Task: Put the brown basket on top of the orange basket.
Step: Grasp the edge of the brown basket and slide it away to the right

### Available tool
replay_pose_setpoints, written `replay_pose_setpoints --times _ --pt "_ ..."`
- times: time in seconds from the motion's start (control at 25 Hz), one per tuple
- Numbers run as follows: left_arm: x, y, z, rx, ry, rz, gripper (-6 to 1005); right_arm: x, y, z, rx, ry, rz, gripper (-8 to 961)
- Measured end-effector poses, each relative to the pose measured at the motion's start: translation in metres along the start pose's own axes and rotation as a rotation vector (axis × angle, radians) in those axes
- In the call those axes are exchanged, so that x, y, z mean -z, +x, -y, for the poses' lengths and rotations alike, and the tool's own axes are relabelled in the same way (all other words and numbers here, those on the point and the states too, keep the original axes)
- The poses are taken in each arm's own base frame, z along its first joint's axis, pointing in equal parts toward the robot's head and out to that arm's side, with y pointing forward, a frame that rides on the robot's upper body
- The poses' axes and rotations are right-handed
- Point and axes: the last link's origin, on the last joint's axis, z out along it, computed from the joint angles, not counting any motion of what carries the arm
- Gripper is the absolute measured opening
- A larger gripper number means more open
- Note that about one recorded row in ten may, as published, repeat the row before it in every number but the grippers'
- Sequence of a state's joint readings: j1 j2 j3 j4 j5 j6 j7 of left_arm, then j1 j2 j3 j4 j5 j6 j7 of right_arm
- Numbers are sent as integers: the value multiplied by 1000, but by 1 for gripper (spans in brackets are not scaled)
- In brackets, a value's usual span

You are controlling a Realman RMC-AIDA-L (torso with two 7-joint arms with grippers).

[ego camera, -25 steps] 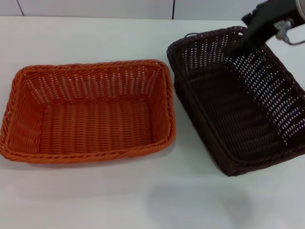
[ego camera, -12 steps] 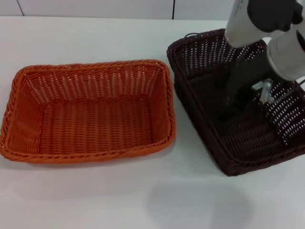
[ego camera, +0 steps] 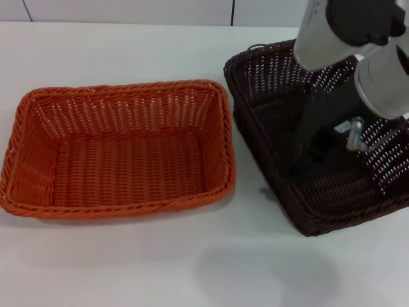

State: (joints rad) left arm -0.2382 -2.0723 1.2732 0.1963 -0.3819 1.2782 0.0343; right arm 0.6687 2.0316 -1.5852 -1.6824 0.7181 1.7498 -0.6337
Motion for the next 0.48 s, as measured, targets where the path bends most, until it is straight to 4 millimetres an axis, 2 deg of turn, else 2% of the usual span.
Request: replay_pose_setpoints --times 0.32,0.48 --pt "-2 1 -1 -7 -3 -3 766 0 -1 -12 17 -43 -2 817" --pt "-3 1 -1 -7 -3 -2 766 0 4 -4 -42 18 -39 816"
